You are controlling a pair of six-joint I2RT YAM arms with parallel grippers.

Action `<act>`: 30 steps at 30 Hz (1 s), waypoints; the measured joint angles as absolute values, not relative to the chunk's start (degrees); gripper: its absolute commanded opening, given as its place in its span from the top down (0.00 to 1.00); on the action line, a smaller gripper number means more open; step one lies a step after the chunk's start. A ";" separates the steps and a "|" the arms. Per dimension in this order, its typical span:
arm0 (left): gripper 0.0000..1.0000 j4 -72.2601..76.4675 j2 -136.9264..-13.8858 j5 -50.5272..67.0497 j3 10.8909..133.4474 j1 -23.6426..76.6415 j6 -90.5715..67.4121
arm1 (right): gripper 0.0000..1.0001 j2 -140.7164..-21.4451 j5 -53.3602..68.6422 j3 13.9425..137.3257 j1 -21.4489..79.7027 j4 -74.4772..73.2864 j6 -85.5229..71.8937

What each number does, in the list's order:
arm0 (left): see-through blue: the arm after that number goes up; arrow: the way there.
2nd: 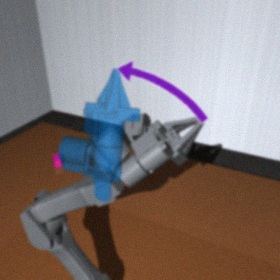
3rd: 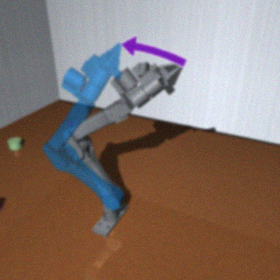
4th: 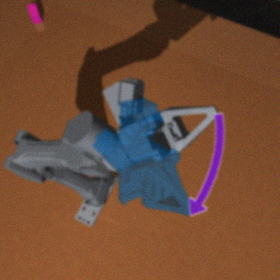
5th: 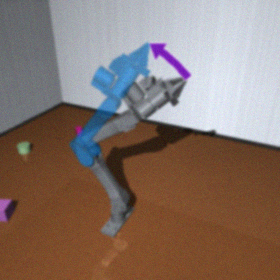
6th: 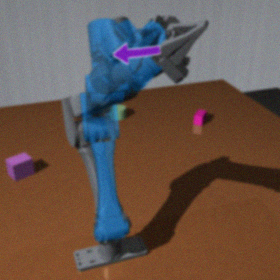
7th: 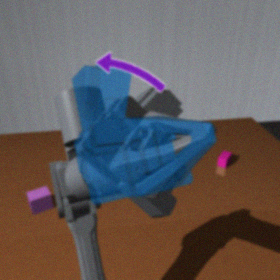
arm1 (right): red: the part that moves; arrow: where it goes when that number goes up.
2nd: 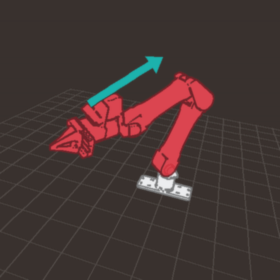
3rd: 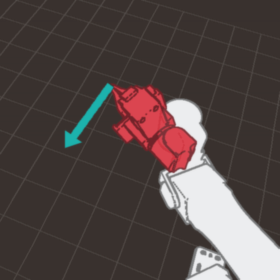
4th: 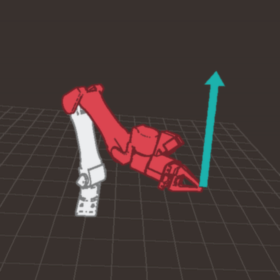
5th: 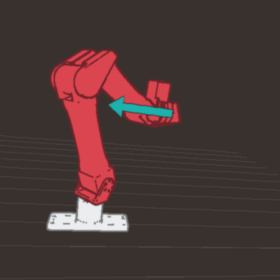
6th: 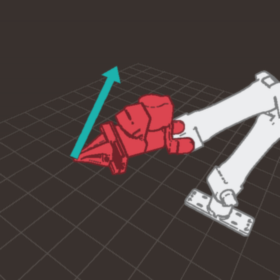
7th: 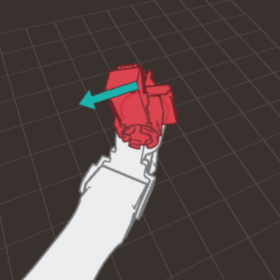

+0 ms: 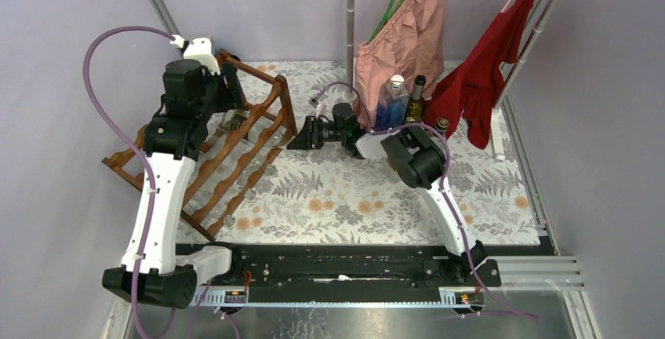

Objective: Put the wine bottle on the wine rack
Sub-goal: Place the wine bottle in the wine rack.

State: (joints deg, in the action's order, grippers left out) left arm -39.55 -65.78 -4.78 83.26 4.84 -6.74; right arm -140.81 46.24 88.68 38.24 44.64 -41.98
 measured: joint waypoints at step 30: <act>0.28 -39.48 -70.48 -2.37 83.94 4.84 -4.38 | 1.00 -141.93 45.56 87.26 38.85 59.46 -66.19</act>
